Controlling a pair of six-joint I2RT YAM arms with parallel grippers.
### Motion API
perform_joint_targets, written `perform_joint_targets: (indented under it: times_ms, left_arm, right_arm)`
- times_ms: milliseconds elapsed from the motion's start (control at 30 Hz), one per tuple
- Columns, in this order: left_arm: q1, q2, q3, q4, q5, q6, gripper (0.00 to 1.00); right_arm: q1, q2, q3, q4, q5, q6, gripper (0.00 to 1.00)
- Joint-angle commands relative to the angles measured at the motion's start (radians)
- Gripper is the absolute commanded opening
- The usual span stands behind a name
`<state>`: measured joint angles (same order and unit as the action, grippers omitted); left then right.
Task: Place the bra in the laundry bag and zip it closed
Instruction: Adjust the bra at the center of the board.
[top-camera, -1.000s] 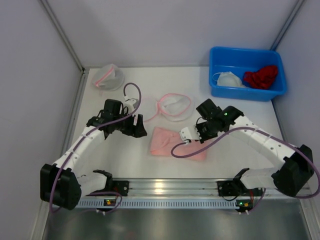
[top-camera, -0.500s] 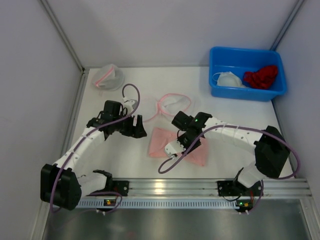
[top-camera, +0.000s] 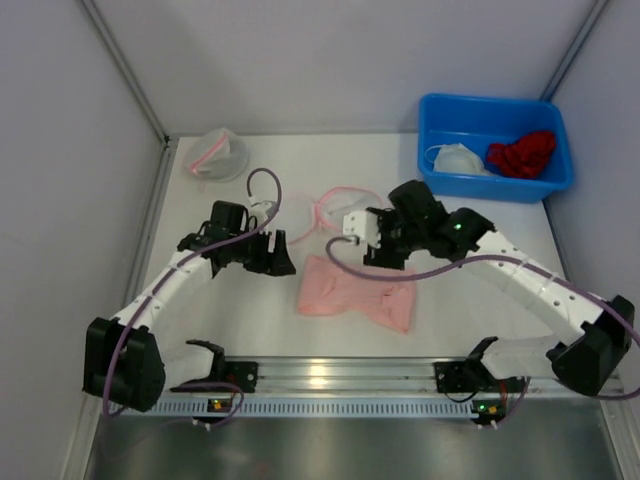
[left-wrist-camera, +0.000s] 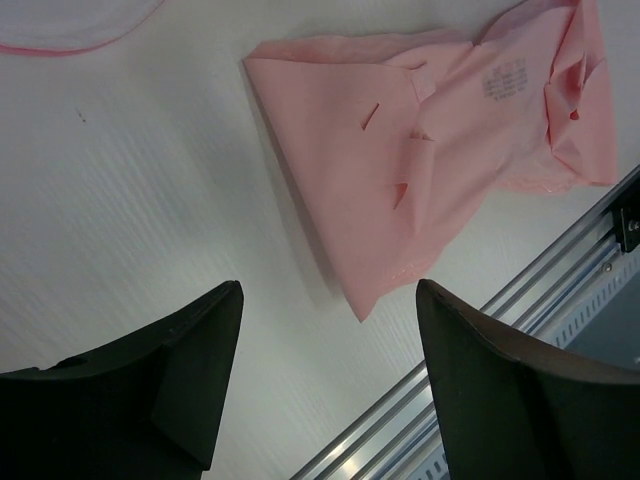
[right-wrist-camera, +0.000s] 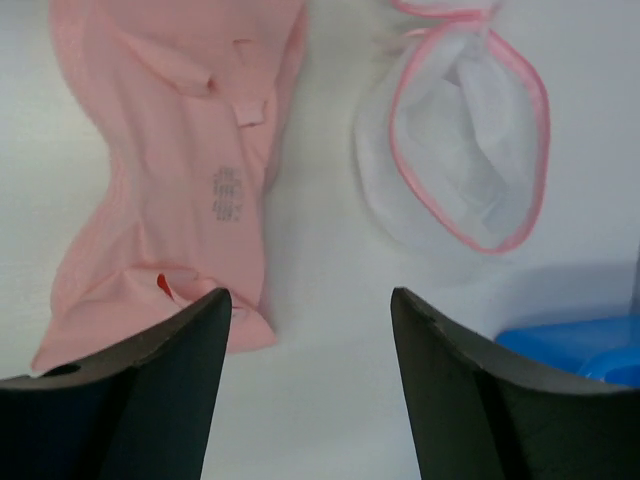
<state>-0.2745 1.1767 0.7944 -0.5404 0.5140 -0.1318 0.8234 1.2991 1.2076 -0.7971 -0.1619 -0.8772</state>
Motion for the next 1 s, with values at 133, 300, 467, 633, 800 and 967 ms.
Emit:
perform_joint_targets:
  times_ms: [133,300,467,633,800,967]
  left_arm:
    - [0.003,0.098,-0.056,0.127,0.181,-0.080,0.64]
    - [-0.015,0.130,-0.098,0.161,0.155,-0.103,0.58]
    - [-0.015,0.221,-0.086,0.174,0.159,-0.117,0.45]
    - [-0.015,0.282,-0.077,0.197,0.184,-0.134,0.41]
    - [-0.017,0.317,-0.106,0.278,0.233,-0.175,0.44]
    - [-0.023,0.369,-0.104,0.339,0.259,-0.221,0.41]
  right_arm:
    - [-0.403,-0.188,-0.186,0.049,-0.275,0.451,0.59]
    - [-0.575,-0.170,-0.282,0.059,-0.408,0.610,0.56]
    - [-0.701,-0.095,-0.315,0.094,-0.467,0.679,0.51]
    - [-0.750,0.020,-0.275,0.081,-0.545,0.719,0.51]
    - [-0.764,0.202,-0.230,-0.016,-0.642,0.681,0.52]
    - [-0.771,0.273,-0.226,-0.021,-0.646,0.681,0.47]
